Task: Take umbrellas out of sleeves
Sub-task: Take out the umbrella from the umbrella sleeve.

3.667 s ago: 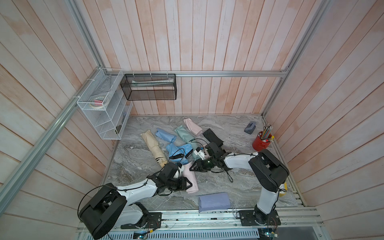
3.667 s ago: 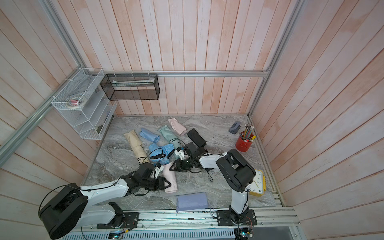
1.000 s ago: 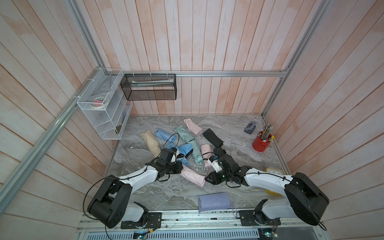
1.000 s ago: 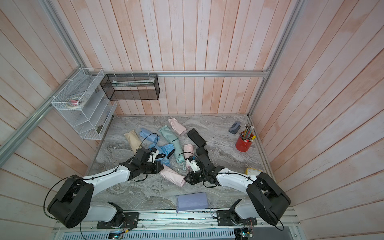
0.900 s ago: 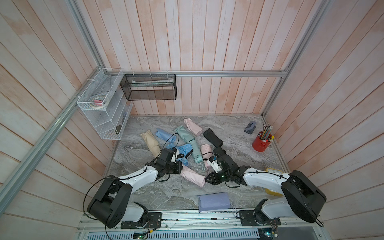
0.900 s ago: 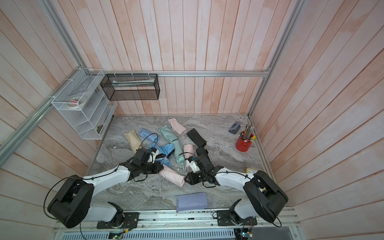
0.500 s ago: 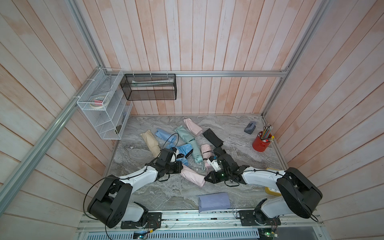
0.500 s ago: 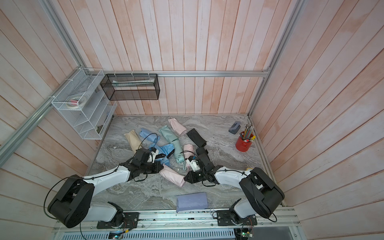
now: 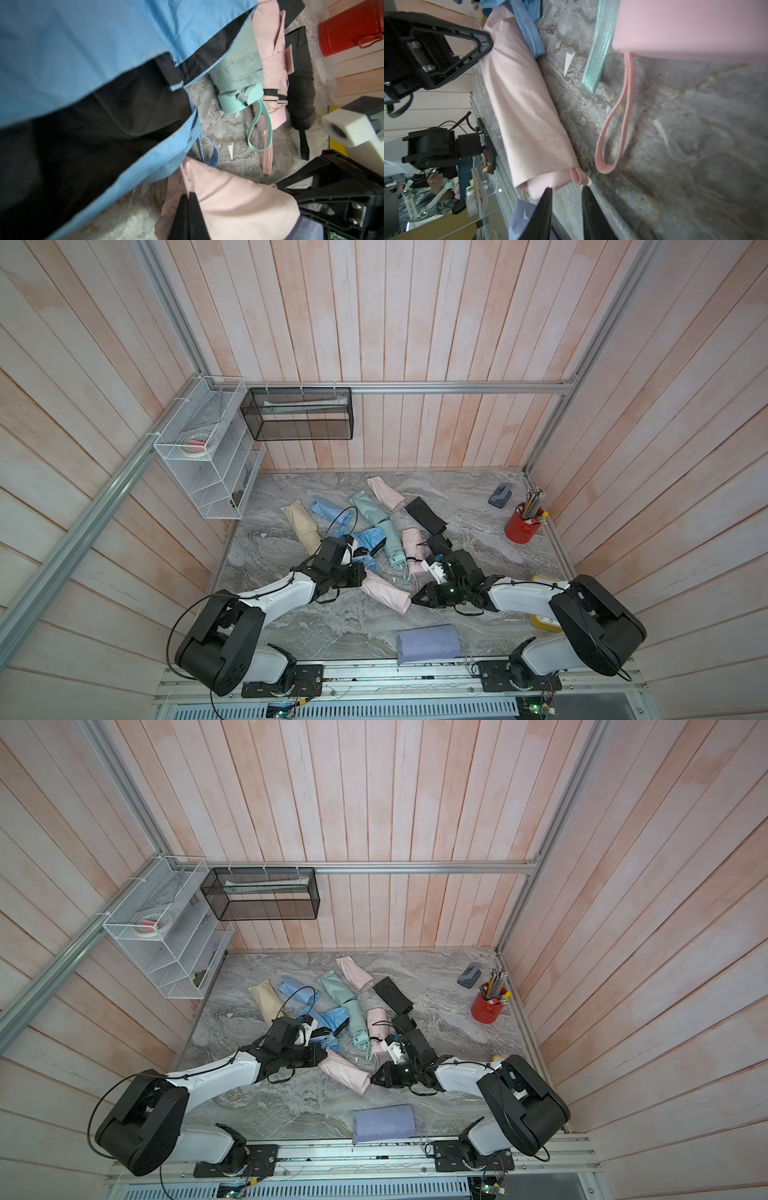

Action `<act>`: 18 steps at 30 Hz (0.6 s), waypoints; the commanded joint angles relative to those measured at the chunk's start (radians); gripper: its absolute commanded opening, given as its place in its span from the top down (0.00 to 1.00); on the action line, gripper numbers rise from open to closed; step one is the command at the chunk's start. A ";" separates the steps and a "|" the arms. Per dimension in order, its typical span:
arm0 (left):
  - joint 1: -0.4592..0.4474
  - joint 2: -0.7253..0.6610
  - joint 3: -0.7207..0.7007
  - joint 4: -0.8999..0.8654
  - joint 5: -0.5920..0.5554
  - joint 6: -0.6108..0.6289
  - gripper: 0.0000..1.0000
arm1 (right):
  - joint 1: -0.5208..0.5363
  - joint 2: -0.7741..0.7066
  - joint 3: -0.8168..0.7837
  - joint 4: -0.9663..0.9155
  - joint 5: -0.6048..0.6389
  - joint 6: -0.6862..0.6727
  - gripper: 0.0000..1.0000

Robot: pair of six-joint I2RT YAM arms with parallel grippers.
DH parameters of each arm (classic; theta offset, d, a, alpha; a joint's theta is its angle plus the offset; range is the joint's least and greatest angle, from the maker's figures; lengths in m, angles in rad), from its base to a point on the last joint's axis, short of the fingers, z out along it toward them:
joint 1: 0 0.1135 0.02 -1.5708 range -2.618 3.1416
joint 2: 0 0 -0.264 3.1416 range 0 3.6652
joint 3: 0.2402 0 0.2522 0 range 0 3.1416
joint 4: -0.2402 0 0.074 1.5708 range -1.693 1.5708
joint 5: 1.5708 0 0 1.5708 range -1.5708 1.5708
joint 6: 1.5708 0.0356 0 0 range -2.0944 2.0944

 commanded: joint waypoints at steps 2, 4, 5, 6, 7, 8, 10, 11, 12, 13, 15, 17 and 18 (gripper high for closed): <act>-0.001 0.016 -0.018 -0.008 0.027 -0.005 1.00 | -0.005 0.018 -0.047 0.153 -0.113 0.147 0.70; -0.001 0.015 -0.020 -0.006 0.029 -0.007 1.00 | -0.007 0.044 -0.055 0.196 -0.125 0.198 0.70; -0.001 0.014 -0.020 -0.007 0.030 -0.007 1.00 | -0.008 0.056 -0.061 0.210 -0.124 0.224 0.70; -0.001 0.013 -0.019 -0.008 0.030 -0.006 1.00 | -0.012 0.065 -0.071 0.230 -0.123 0.258 0.70; -0.001 0.012 -0.018 -0.009 0.029 -0.005 1.00 | -0.017 0.073 -0.084 0.259 -0.125 0.291 0.70; -0.001 0.010 -0.019 -0.009 0.029 -0.005 1.00 | -0.021 0.081 -0.102 0.303 -0.128 0.326 0.70; -0.001 0.012 -0.018 -0.011 0.028 -0.005 1.00 | -0.027 0.091 -0.124 0.355 -0.133 0.377 0.71; -0.001 0.012 -0.017 -0.012 0.029 -0.002 1.00 | -0.030 0.092 -0.132 0.378 -0.131 0.396 0.71; -0.001 0.012 -0.018 -0.012 0.028 -0.002 1.00 | -0.034 0.088 -0.143 0.392 -0.126 0.411 0.71; -0.001 0.010 -0.018 -0.013 0.026 -0.002 1.00 | -0.040 0.081 -0.152 0.399 -0.120 0.420 0.71; -0.001 0.009 -0.021 -0.014 0.023 -0.001 1.00 | -0.053 0.063 -0.168 0.398 -0.104 0.435 0.71; -0.001 0.009 -0.024 -0.011 0.025 -0.003 1.00 | -0.068 0.058 -0.180 0.400 -0.101 0.446 0.71; -0.001 0.010 -0.025 -0.009 0.026 -0.002 1.00 | -0.070 0.060 -0.181 0.400 -0.102 0.450 0.71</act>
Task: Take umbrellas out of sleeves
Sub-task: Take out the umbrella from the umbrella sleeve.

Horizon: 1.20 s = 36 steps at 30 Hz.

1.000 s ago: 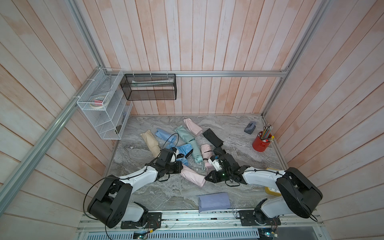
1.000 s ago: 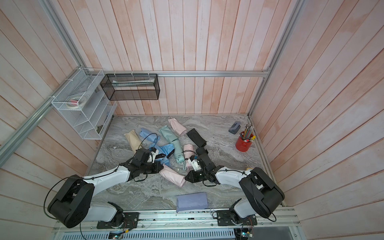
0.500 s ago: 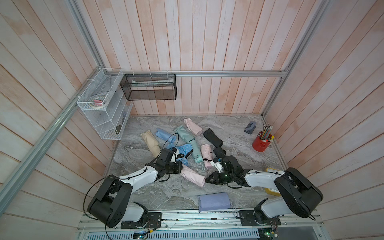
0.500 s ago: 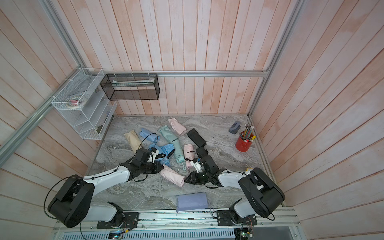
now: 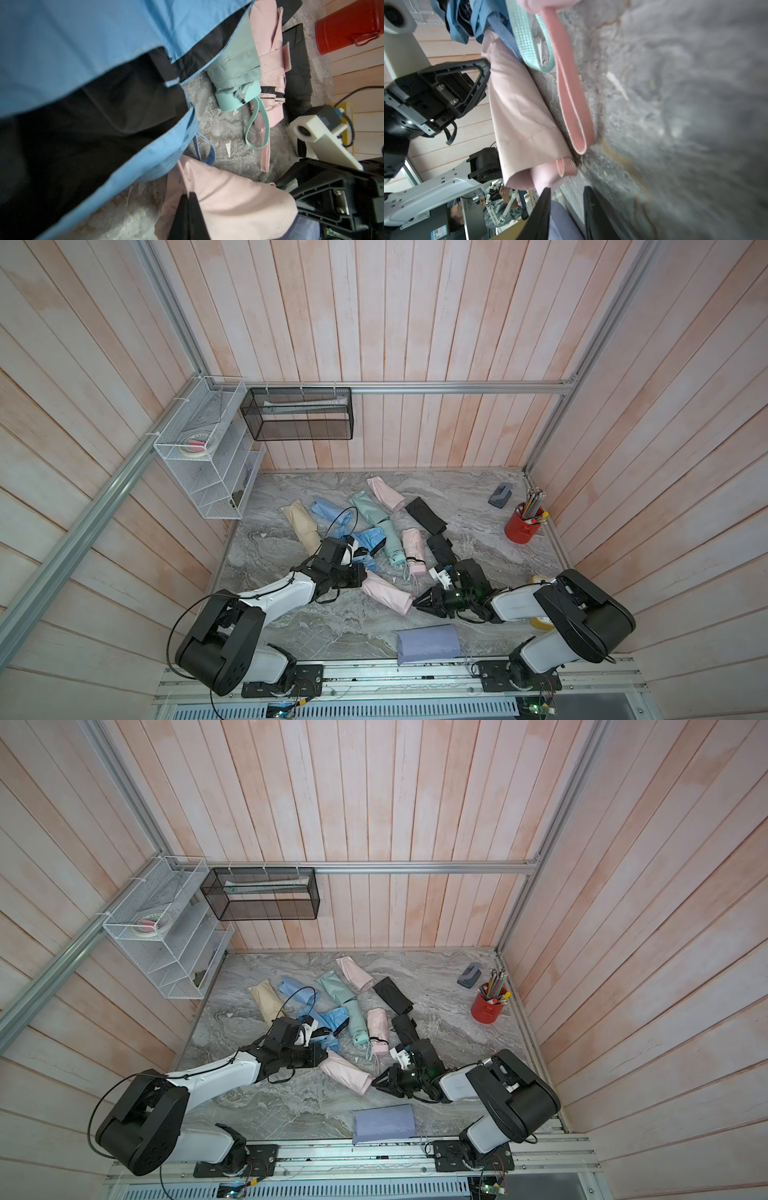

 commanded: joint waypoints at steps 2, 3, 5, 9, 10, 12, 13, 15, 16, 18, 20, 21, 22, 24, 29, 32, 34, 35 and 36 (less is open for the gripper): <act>-0.001 0.011 -0.023 -0.011 0.012 -0.002 1.00 | -0.018 0.000 -0.019 0.066 0.014 0.071 0.71; -0.001 0.012 -0.024 -0.011 0.012 -0.002 1.00 | -0.020 0.008 -0.025 0.090 0.012 0.089 0.71; -0.001 0.008 -0.027 -0.009 0.011 -0.003 1.00 | -0.023 0.036 -0.032 0.156 -0.001 0.125 0.71; -0.002 0.011 -0.031 -0.002 0.013 -0.005 1.00 | -0.025 0.092 -0.051 0.289 -0.009 0.199 0.72; -0.001 0.011 -0.031 -0.001 0.015 -0.005 1.00 | -0.024 0.108 -0.052 0.313 -0.012 0.212 0.73; -0.001 0.010 -0.033 0.000 0.014 -0.005 1.00 | -0.024 0.133 -0.058 0.365 -0.015 0.243 0.74; -0.001 0.009 -0.033 0.000 0.015 -0.005 1.00 | -0.025 0.145 -0.062 0.385 -0.016 0.255 0.74; -0.001 0.008 -0.034 0.000 0.016 -0.005 1.00 | -0.025 0.156 -0.065 0.405 -0.015 0.265 0.74; -0.001 0.007 -0.033 0.000 0.015 -0.005 1.00 | -0.025 0.159 -0.066 0.412 -0.014 0.267 0.74; -0.002 0.006 -0.034 0.000 0.016 -0.005 1.00 | -0.026 0.161 -0.063 0.417 -0.012 0.270 0.74; -0.001 0.006 -0.037 0.003 0.017 -0.006 1.00 | -0.025 0.162 -0.059 0.415 -0.012 0.271 0.74; -0.001 0.005 -0.039 0.004 0.016 -0.008 1.00 | -0.026 0.163 -0.057 0.414 -0.012 0.271 0.75; -0.001 0.005 -0.039 0.005 0.016 -0.008 1.00 | -0.025 0.164 -0.056 0.412 -0.012 0.271 0.76; -0.001 0.006 -0.040 0.007 0.016 -0.008 1.00 | -0.025 0.167 -0.054 0.417 -0.011 0.273 0.80; 0.000 0.005 -0.041 0.008 0.016 -0.009 1.00 | -0.025 0.169 -0.058 0.420 -0.013 0.278 0.85; -0.002 0.005 -0.043 0.009 0.017 -0.008 1.00 | -0.025 0.167 -0.059 0.420 -0.015 0.275 0.92; -0.001 0.003 -0.042 0.009 0.016 -0.009 1.00 | -0.025 0.167 -0.059 0.419 -0.014 0.272 0.99; 0.000 0.003 -0.040 0.011 0.016 -0.010 1.00 | -0.025 0.165 -0.060 0.419 -0.014 0.271 1.00; 0.000 0.002 -0.041 0.009 0.015 -0.010 1.00 | -0.025 0.160 -0.061 0.417 -0.012 0.269 1.00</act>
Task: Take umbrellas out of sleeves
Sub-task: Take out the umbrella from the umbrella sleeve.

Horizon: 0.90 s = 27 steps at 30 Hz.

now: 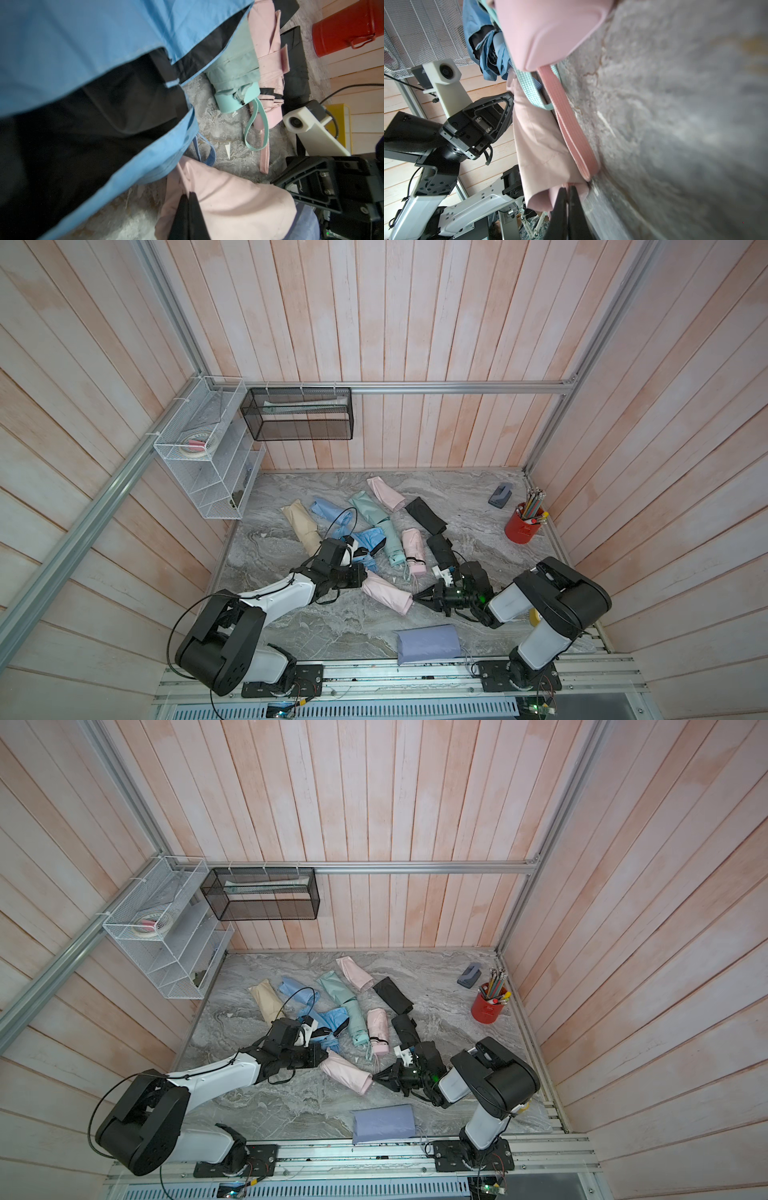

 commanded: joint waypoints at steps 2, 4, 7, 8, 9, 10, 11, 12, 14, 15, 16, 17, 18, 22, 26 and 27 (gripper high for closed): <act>0.000 -0.001 -0.021 -0.029 0.008 0.000 1.00 | -0.006 -0.013 -0.005 -0.019 0.000 -0.031 1.00; 0.005 -0.004 -0.017 -0.036 0.005 0.004 1.00 | -0.010 -0.044 -0.005 -0.086 0.012 -0.073 1.00; 0.019 -0.006 -0.015 -0.048 0.002 0.016 1.00 | -0.017 -0.113 0.014 -0.257 0.042 -0.177 1.00; 0.023 -0.007 -0.014 -0.051 0.002 0.018 1.00 | -0.017 -0.137 0.023 -0.315 0.057 -0.208 1.00; 0.028 -0.007 -0.015 -0.054 0.002 0.020 1.00 | -0.018 -0.159 0.036 -0.378 0.075 -0.246 1.00; 0.032 -0.010 -0.013 -0.059 0.001 0.023 1.00 | -0.017 -0.191 0.052 -0.451 0.096 -0.287 1.00; 0.036 -0.013 -0.012 -0.064 0.000 0.026 1.00 | -0.017 -0.219 0.068 -0.517 0.119 -0.325 1.00; 0.040 -0.016 -0.010 -0.068 -0.002 0.027 1.00 | -0.018 -0.242 0.081 -0.568 0.136 -0.356 1.00; 0.047 -0.024 -0.005 -0.078 -0.005 0.032 1.00 | -0.023 -0.290 0.102 -0.675 0.179 -0.410 1.00; 0.049 -0.027 -0.005 -0.081 -0.007 0.033 1.00 | -0.026 -0.307 0.106 -0.709 0.193 -0.428 1.00; 0.051 -0.030 -0.003 -0.083 -0.009 0.034 1.00 | -0.030 -0.323 0.109 -0.734 0.203 -0.440 1.00; 0.051 -0.031 0.000 -0.084 -0.008 0.032 1.00 | -0.035 -0.336 0.108 -0.749 0.206 -0.450 1.00; 0.052 -0.030 0.002 -0.086 -0.009 0.031 1.00 | -0.040 -0.342 0.105 -0.757 0.205 -0.453 1.00; 0.053 -0.024 0.004 -0.085 -0.002 0.028 1.00 | -0.044 -0.359 0.102 -0.784 0.210 -0.472 1.00; 0.054 -0.024 0.005 -0.088 -0.001 0.025 1.00 | -0.046 -0.369 0.103 -0.800 0.226 -0.485 1.00; 0.054 -0.025 0.006 -0.089 -0.001 0.026 1.00 | -0.048 -0.372 0.103 -0.806 0.231 -0.490 1.00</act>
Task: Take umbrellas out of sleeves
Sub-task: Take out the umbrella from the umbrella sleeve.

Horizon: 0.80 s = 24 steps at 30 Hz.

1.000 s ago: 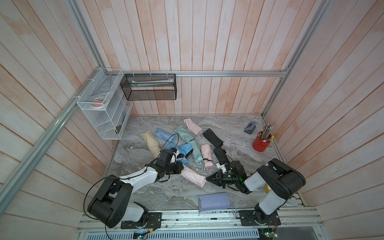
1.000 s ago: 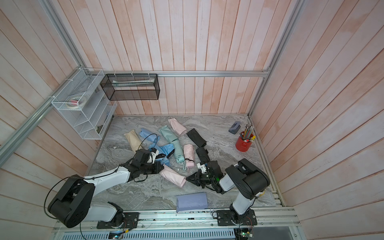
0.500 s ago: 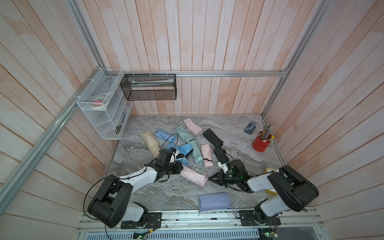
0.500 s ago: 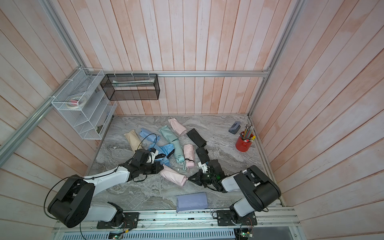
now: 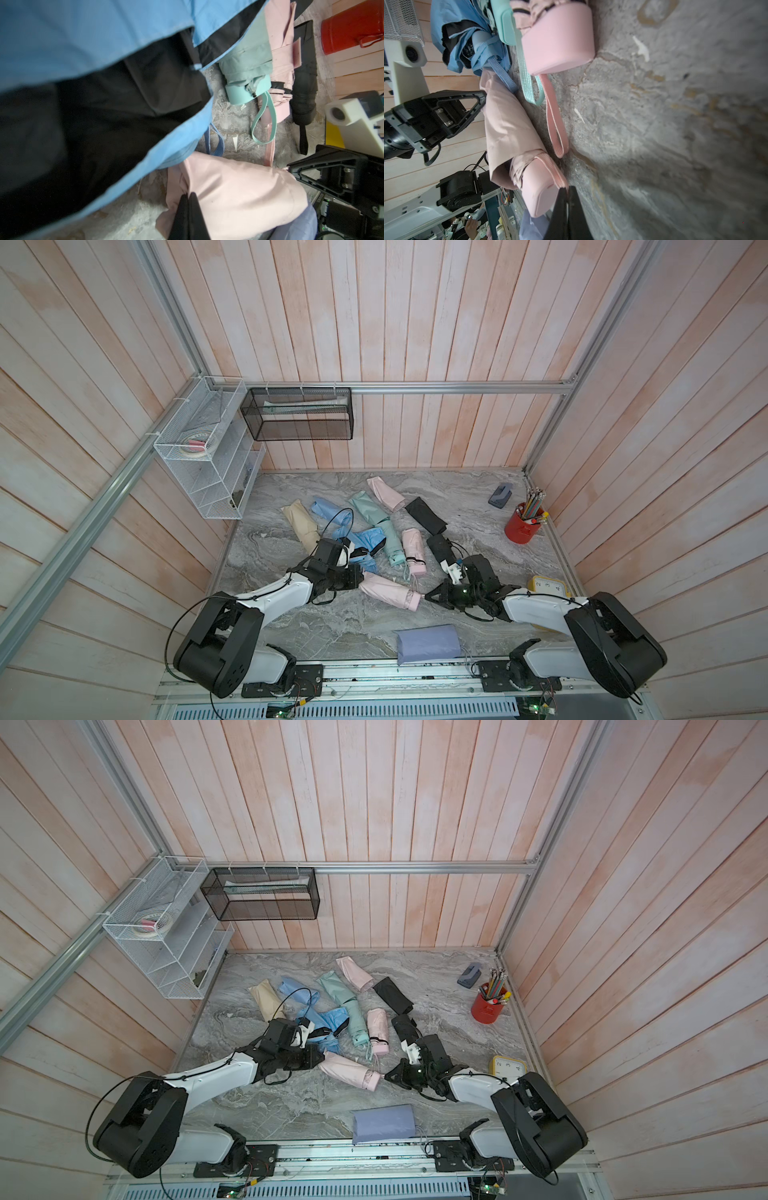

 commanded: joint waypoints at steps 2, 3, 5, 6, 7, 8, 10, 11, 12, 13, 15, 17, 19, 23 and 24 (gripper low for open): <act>0.017 -0.013 0.008 -0.029 -0.024 0.017 1.00 | -0.012 -0.022 0.007 -0.087 0.051 -0.049 1.00; 0.016 -0.014 0.008 -0.031 -0.024 0.016 1.00 | -0.012 -0.025 0.007 -0.091 0.055 -0.051 1.00; 0.016 -0.016 0.011 -0.032 -0.022 0.017 1.00 | -0.016 -0.030 0.010 -0.103 0.061 -0.058 1.00; 0.017 -0.017 0.012 -0.033 -0.023 0.018 1.00 | -0.018 -0.033 0.011 -0.110 0.064 -0.063 1.00; 0.016 -0.018 0.011 -0.034 -0.022 0.018 1.00 | -0.019 -0.035 0.015 -0.118 0.069 -0.070 1.00; 0.017 -0.018 0.012 -0.034 -0.024 0.018 1.00 | -0.022 -0.039 0.019 -0.129 0.077 -0.077 1.00; 0.017 -0.019 0.012 -0.034 -0.024 0.017 1.00 | -0.025 -0.045 0.026 -0.149 0.090 -0.091 1.00; 0.017 -0.019 0.011 -0.033 -0.025 0.017 1.00 | -0.028 -0.048 0.028 -0.155 0.092 -0.096 1.00; 0.017 -0.019 0.012 -0.033 -0.024 0.015 1.00 | -0.030 -0.050 0.029 -0.155 0.092 -0.097 1.00; 0.017 -0.019 0.012 -0.032 -0.023 0.013 1.00 | -0.031 -0.050 0.030 -0.156 0.091 -0.098 1.00; 0.017 -0.018 0.010 -0.028 -0.022 0.011 1.00 | -0.034 -0.048 0.036 -0.158 0.088 -0.098 1.00; 0.017 -0.019 0.009 -0.023 -0.025 0.006 1.00 | -0.035 -0.045 0.042 -0.165 0.087 -0.104 1.00; 0.016 -0.022 0.008 -0.020 -0.032 0.004 1.00 | -0.038 -0.047 0.049 -0.176 0.091 -0.112 1.00; 0.017 -0.029 0.009 -0.021 -0.038 0.002 1.00 | -0.046 -0.053 0.055 -0.188 0.094 -0.120 1.00; 0.016 -0.029 0.011 -0.021 -0.038 0.001 1.00 | -0.046 -0.054 0.055 -0.189 0.093 -0.121 1.00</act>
